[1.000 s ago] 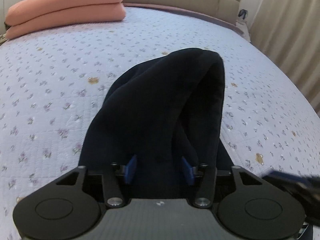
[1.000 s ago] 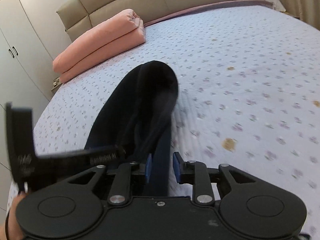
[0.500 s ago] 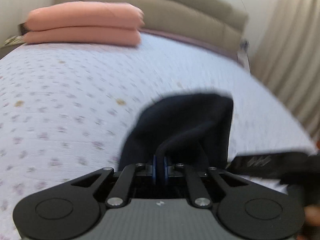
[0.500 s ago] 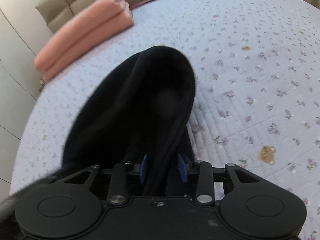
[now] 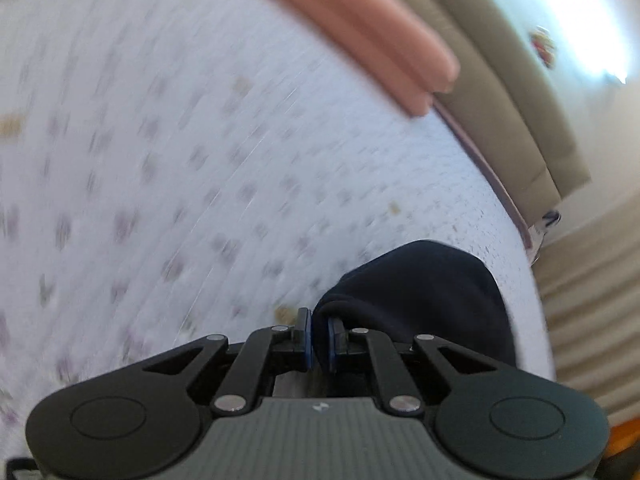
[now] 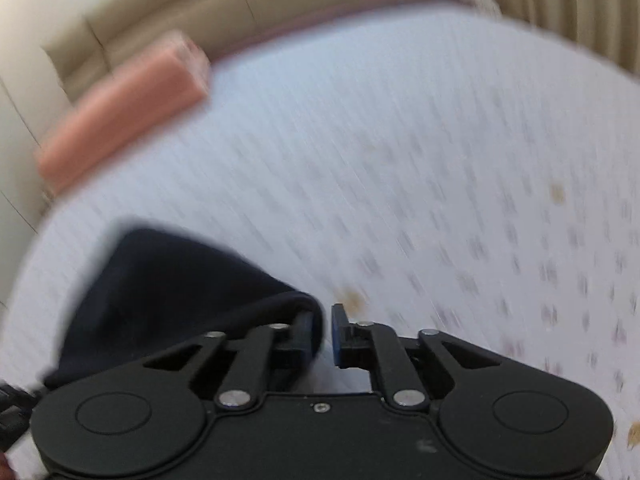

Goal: Fold large clothes

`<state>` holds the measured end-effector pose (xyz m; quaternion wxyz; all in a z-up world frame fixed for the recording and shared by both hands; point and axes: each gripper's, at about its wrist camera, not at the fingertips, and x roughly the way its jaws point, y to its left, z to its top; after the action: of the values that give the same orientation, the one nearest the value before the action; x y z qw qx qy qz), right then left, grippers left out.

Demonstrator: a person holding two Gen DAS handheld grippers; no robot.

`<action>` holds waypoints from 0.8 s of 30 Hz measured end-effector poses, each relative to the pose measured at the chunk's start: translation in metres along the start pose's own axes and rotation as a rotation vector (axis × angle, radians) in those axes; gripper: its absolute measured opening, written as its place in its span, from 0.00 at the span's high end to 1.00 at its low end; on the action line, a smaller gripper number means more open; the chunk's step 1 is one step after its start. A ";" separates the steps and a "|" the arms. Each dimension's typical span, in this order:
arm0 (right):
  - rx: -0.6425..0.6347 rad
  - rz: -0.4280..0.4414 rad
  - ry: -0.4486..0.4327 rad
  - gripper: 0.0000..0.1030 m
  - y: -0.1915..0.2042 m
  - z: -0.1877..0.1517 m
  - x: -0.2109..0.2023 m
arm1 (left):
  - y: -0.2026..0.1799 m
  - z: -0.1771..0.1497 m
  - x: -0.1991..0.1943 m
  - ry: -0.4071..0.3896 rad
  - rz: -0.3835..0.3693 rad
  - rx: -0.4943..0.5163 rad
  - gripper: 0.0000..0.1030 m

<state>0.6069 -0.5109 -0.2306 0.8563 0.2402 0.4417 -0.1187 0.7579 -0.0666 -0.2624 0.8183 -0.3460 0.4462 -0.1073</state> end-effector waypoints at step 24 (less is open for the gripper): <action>-0.289 0.106 -0.069 0.84 0.118 0.042 0.016 | -0.116 0.025 0.065 0.153 -0.172 0.438 0.87</action>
<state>0.6951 -0.4312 -0.1864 0.9017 0.1329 0.4111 -0.0168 0.8306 -0.1721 -0.2188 0.8255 -0.1880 0.4418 -0.2968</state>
